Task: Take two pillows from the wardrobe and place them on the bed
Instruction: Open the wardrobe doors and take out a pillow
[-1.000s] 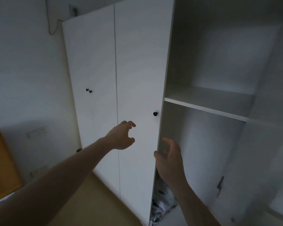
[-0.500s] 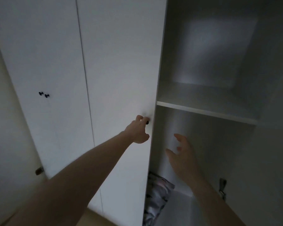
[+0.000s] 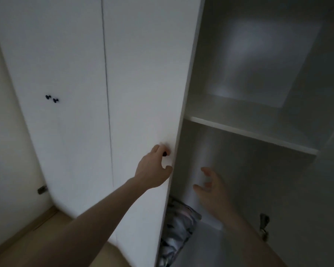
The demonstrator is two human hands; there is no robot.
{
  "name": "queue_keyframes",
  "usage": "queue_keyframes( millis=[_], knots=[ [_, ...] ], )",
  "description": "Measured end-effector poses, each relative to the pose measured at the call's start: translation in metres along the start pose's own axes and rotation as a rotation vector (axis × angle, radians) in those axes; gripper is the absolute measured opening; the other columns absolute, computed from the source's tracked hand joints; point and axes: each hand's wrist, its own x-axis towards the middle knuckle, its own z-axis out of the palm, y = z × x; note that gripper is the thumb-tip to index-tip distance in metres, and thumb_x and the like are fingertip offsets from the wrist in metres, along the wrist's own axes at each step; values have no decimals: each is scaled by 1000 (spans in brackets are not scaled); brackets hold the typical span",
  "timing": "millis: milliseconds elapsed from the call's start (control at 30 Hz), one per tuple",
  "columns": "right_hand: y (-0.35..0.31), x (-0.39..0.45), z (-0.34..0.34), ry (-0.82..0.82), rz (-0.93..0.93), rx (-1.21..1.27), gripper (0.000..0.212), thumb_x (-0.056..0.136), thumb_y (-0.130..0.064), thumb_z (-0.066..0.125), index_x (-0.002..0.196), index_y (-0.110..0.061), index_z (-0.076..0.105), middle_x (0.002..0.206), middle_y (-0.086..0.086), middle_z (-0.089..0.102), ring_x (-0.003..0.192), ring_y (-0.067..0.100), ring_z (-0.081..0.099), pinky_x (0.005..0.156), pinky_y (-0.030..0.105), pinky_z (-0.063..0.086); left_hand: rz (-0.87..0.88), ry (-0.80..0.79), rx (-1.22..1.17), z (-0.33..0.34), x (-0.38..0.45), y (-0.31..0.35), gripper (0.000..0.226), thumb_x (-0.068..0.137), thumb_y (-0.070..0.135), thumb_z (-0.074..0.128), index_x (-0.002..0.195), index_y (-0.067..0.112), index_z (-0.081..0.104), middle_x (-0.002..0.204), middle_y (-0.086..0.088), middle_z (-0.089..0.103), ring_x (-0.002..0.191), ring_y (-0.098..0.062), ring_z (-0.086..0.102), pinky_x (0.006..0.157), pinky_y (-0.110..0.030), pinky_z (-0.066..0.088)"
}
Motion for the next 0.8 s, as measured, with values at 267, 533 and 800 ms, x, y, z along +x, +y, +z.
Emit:
queue_keyframes(
  millis=[267,533,800],
  knots=[
    [-3,-17,75,-335,-24,-26,52,95,-22,69,142,-28,48,136,-9,47,112,14,56,94,32,53,-82,177,167,-99,-102,-52,38,83,69,61,94,37,44,99,20,57,80,-7,60,66,-30,51],
    [-23,-30,141,-541,-83,-38,56,98,-24,65,148,-30,42,149,-3,43,123,14,52,95,24,46,-393,389,362,-169,-141,-127,33,93,55,53,98,23,56,102,11,67,89,-16,68,73,-40,55],
    [-27,-42,188,-607,-139,-88,55,95,-27,65,146,-34,44,146,-6,47,116,8,52,84,22,45,-568,402,238,-203,-163,-178,27,95,38,59,117,26,50,118,3,68,93,-21,70,79,-41,56]
  ],
)
